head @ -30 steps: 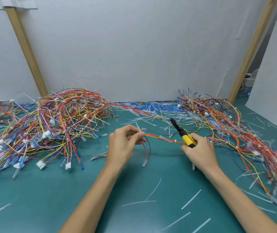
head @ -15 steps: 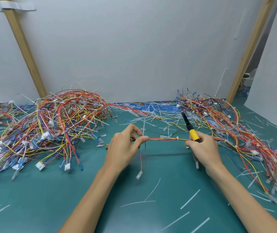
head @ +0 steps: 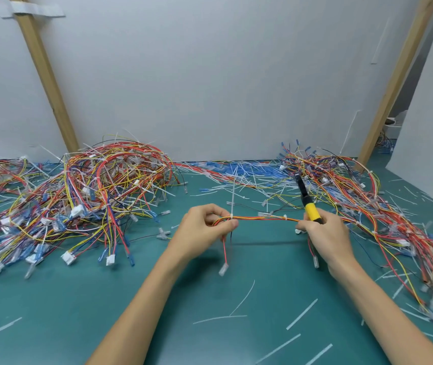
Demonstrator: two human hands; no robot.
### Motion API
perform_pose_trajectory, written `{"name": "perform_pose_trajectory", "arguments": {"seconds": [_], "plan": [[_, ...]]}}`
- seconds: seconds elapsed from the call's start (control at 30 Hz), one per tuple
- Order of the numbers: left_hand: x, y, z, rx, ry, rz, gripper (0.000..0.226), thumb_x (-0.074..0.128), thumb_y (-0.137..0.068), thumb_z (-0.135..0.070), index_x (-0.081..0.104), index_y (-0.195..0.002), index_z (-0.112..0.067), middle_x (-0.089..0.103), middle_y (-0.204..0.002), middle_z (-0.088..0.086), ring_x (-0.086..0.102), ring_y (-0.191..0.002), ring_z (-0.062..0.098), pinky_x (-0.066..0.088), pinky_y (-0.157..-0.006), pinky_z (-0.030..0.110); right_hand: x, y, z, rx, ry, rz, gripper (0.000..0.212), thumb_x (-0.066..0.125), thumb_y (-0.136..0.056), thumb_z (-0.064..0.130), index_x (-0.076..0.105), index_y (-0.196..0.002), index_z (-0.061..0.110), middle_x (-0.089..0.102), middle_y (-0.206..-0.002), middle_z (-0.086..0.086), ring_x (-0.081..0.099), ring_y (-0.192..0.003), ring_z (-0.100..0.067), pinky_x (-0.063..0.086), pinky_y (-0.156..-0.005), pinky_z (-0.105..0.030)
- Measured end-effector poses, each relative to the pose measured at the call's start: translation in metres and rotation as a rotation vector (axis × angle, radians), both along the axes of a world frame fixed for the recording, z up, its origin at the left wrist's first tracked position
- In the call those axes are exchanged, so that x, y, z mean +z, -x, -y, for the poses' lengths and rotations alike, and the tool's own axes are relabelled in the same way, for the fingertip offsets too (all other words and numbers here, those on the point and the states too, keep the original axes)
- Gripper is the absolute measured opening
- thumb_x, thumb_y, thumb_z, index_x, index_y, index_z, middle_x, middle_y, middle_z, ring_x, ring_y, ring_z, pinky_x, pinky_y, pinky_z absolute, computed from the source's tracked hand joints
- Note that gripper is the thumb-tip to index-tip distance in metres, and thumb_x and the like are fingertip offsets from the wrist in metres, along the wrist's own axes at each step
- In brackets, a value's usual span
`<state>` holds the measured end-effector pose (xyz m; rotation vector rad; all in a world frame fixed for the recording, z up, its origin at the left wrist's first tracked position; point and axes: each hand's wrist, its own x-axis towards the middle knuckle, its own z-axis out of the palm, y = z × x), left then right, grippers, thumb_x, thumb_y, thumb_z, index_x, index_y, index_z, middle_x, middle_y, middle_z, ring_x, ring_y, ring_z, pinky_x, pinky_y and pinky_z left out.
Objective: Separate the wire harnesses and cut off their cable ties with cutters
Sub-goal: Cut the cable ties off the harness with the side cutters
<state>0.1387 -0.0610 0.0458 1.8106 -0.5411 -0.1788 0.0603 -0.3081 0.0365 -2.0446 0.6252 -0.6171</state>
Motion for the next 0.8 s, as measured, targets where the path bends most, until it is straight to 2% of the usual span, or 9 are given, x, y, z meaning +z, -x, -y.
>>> {"name": "perform_pose_trajectory", "arguments": {"seconds": [0.07, 0.17, 0.27, 0.33, 0.4, 0.5, 0.63, 0.8], "plan": [[0.001, 0.000, -0.002, -0.037, 0.139, -0.105, 0.011, 0.076, -0.087, -0.017, 0.071, -0.090, -0.007, 0.070, -0.065, 0.001, 0.060, -0.058, 0.011, 0.048, -0.068, 0.014, 0.000, 0.000, -0.002, -0.011, 0.048, -0.007, 0.028, 0.064, -0.060, 0.030, 0.055, -0.070, 0.006, 0.050, -0.057, -0.002, 0.044, -0.060, -0.022, 0.031, -0.058, -0.035], [0.002, -0.001, -0.004, -0.066, 0.280, -0.173, 0.008, 0.075, -0.087, -0.014, 0.075, -0.088, -0.006, 0.064, -0.064, 0.005, 0.057, -0.058, 0.016, 0.051, -0.068, 0.018, -0.002, -0.001, -0.003, -0.018, 0.100, -0.023, 0.032, 0.061, -0.057, 0.035, 0.055, -0.071, 0.005, 0.050, -0.056, -0.004, 0.046, -0.059, -0.023, 0.032, -0.057, -0.034], [0.002, 0.000, -0.001, -0.112, 0.393, -0.210, 0.017, 0.075, -0.081, -0.023, 0.076, -0.087, -0.007, 0.062, -0.066, 0.005, 0.058, -0.060, 0.016, 0.050, -0.066, 0.019, -0.007, -0.002, -0.004, 0.000, 0.170, -0.063, 0.025, 0.068, -0.068, 0.027, 0.053, -0.069, 0.008, 0.053, -0.057, -0.009, 0.049, -0.061, -0.027, 0.032, -0.055, -0.034], [0.002, 0.001, 0.002, -0.144, 0.465, -0.237, 0.021, 0.073, -0.080, -0.025, 0.075, -0.090, -0.006, 0.062, -0.068, 0.002, 0.058, -0.062, 0.014, 0.051, -0.067, 0.019, -0.010, -0.001, -0.005, 0.013, 0.260, -0.100, 0.024, 0.070, -0.073, 0.020, 0.048, -0.066, 0.013, 0.051, -0.054, -0.004, 0.050, -0.060, -0.027, 0.030, -0.051, -0.032], [0.001, 0.001, 0.003, -0.163, 0.498, -0.245, 0.023, 0.069, -0.083, -0.023, 0.072, -0.095, -0.004, 0.065, -0.072, 0.001, 0.060, -0.065, 0.013, 0.052, -0.069, 0.019, -0.012, 0.000, -0.007, 0.026, 0.342, -0.144, 0.021, 0.070, -0.073, 0.021, 0.050, -0.069, 0.018, 0.054, -0.057, 0.000, 0.054, -0.064, -0.029, 0.032, -0.051, -0.030], [-0.001, 0.001, 0.003, -0.100, 0.421, -0.179, 0.013, 0.065, -0.092, -0.017, 0.071, -0.095, -0.006, 0.070, -0.074, 0.002, 0.060, -0.061, 0.012, 0.052, -0.066, 0.020, -0.010, 0.003, -0.010, 0.052, 0.473, -0.179, 0.016, 0.070, -0.073, 0.025, 0.056, -0.079, 0.024, 0.059, -0.067, 0.005, 0.056, -0.071, -0.029, 0.036, -0.055, -0.030], [-0.005, -0.001, 0.004, 0.054, 0.277, -0.061, 0.013, 0.067, -0.095, -0.018, 0.072, -0.088, -0.008, 0.072, -0.071, 0.001, 0.056, -0.055, 0.010, 0.043, -0.053, 0.017, -0.002, 0.008, -0.008, 0.115, 0.588, -0.095, 0.027, 0.076, -0.072, 0.028, 0.061, -0.095, 0.032, 0.057, -0.092, 0.010, 0.052, -0.081, -0.020, 0.043, -0.066, -0.032], [-0.011, -0.002, 0.005, 0.142, 0.119, 0.089, 0.010, 0.068, -0.094, -0.017, 0.073, -0.085, -0.014, 0.074, -0.070, 0.000, 0.057, -0.054, 0.010, 0.051, -0.061, 0.020, 0.005, 0.012, -0.008, 0.129, 0.686, -0.034, 0.034, 0.079, -0.068, 0.026, 0.062, -0.097, 0.032, 0.056, -0.087, 0.012, 0.053, -0.077, -0.017, 0.041, -0.063, -0.030]]}}
